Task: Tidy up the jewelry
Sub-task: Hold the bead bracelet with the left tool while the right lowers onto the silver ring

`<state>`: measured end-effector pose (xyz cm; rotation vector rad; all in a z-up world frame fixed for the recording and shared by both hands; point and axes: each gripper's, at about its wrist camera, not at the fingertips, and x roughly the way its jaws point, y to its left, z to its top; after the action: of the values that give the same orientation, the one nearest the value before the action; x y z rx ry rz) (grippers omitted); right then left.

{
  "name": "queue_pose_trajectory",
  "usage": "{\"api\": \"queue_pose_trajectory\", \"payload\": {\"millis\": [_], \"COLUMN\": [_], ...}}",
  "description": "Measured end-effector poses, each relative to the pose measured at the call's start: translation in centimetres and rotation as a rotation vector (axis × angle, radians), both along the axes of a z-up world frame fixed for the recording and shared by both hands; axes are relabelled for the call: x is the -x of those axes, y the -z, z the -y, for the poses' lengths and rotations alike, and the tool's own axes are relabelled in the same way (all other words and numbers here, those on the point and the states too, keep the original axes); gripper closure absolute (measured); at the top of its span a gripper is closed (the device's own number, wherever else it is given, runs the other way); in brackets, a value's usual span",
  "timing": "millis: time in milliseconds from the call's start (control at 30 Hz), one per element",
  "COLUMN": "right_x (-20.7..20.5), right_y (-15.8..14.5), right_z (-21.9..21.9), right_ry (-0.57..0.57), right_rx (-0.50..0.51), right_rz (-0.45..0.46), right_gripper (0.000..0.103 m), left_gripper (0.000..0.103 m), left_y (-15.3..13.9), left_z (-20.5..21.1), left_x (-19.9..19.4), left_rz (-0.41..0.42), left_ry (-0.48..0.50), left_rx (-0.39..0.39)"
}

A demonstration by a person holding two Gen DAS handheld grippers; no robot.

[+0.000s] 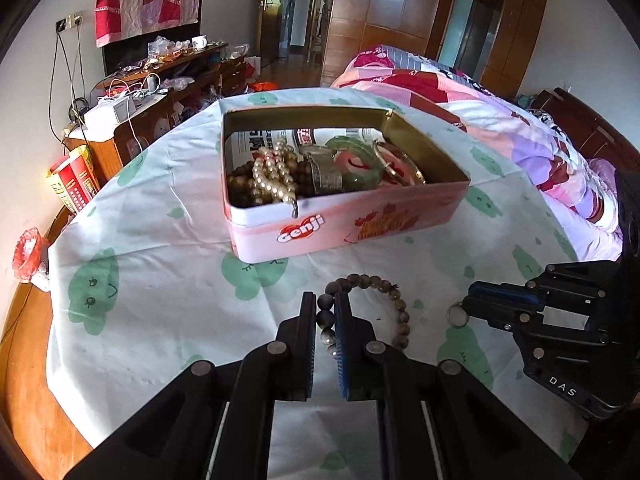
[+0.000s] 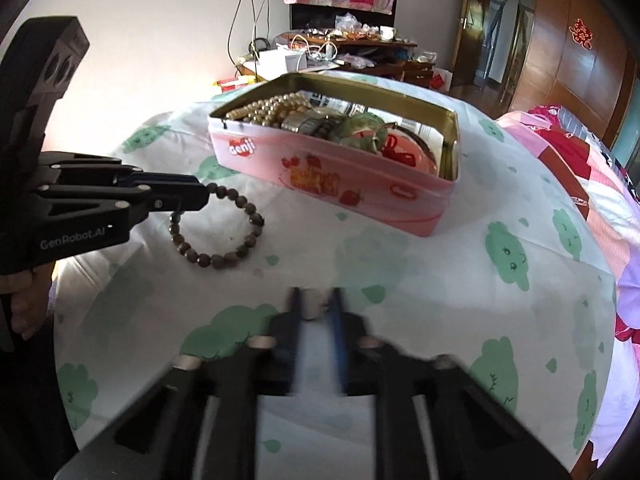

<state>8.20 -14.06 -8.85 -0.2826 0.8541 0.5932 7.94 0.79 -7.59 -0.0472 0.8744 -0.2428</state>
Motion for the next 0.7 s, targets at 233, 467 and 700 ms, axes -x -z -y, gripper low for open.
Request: {"api": "queue_pose_trajectory", "payload": {"millis": [233,467,700], "right_x": [-0.2,0.6,-0.4], "right_y": [-0.4,0.3,0.4], "right_z": [0.4,-1.2,-0.6], "right_ry": [0.006,-0.083,-0.079], "right_rx": [-0.021,0.049,0.033], "right_rz": [-0.019,-0.008,-0.017], "right_gripper": [0.091,0.052,0.080], "left_gripper": [0.095,0.095,0.095], "left_y": [0.2,0.4,0.5], "left_z": [-0.2,-0.5,-0.6], "left_x": [-0.1,-0.2,-0.4], "left_rz": [-0.006,-0.017,-0.024], "left_ry": [-0.003,-0.004,0.000], "left_rx": [-0.006,-0.008,0.004]}}
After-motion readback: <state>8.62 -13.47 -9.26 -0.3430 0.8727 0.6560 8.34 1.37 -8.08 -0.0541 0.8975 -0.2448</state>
